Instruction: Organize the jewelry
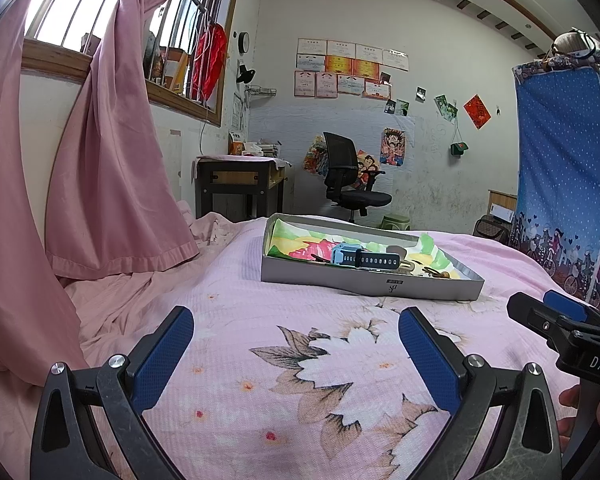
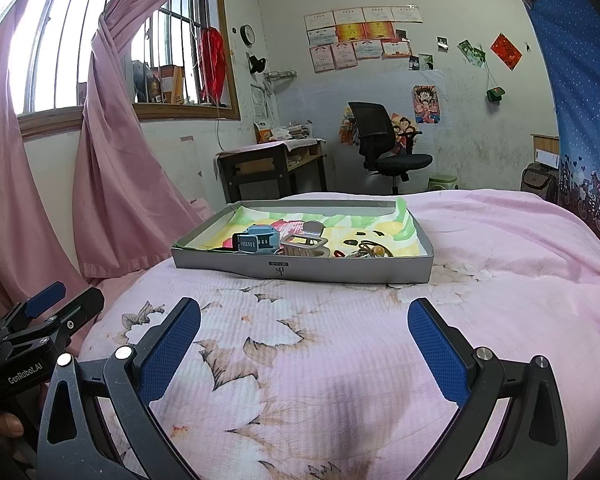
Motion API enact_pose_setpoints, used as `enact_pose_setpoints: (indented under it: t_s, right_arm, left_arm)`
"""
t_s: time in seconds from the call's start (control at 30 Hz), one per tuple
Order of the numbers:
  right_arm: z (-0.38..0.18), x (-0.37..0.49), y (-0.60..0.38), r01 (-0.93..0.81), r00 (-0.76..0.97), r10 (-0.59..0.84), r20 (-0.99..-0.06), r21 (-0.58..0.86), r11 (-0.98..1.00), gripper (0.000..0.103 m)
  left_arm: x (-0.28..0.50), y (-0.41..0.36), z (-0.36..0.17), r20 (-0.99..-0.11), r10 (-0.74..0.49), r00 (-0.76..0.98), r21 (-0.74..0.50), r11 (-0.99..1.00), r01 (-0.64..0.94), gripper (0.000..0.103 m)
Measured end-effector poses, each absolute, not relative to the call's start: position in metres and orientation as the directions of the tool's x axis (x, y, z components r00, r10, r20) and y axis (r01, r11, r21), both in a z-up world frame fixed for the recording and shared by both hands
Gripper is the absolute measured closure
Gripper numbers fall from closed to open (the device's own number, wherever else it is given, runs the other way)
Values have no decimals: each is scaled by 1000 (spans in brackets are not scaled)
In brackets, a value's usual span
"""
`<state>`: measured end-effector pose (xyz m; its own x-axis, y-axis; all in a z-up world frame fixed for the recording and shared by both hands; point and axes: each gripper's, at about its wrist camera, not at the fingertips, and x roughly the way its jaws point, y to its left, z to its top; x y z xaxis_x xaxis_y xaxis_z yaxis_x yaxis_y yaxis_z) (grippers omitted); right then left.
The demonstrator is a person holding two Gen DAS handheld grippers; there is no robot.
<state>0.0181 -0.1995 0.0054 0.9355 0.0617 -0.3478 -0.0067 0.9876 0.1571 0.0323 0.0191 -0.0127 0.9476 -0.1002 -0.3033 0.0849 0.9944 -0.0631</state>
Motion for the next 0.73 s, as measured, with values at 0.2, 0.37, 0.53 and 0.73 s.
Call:
enact_pose_setpoints:
  t_s: [0.2, 0.37, 0.53, 0.73]
  right_arm:
    - [6, 19, -200, -6, 935, 62, -349, 158, 987, 1]
    - [3, 18, -197, -4, 935, 61, -351, 159, 987, 1]
    - [0, 17, -194, -1, 932, 60, -356, 162, 987, 1]
    - [-1, 16, -193, -1, 932, 60, -358, 163, 987, 1]
  left_arm:
    - [33, 20, -13, -314, -91, 945, -69, 995, 73, 0]
    - [33, 18, -15, -320, -81, 944, -61, 996, 64, 0]
    - [33, 15, -16, -326, -77, 942, -41, 997, 67, 0]
    - [32, 14, -15, -326, -76, 942, -39, 997, 67, 0]
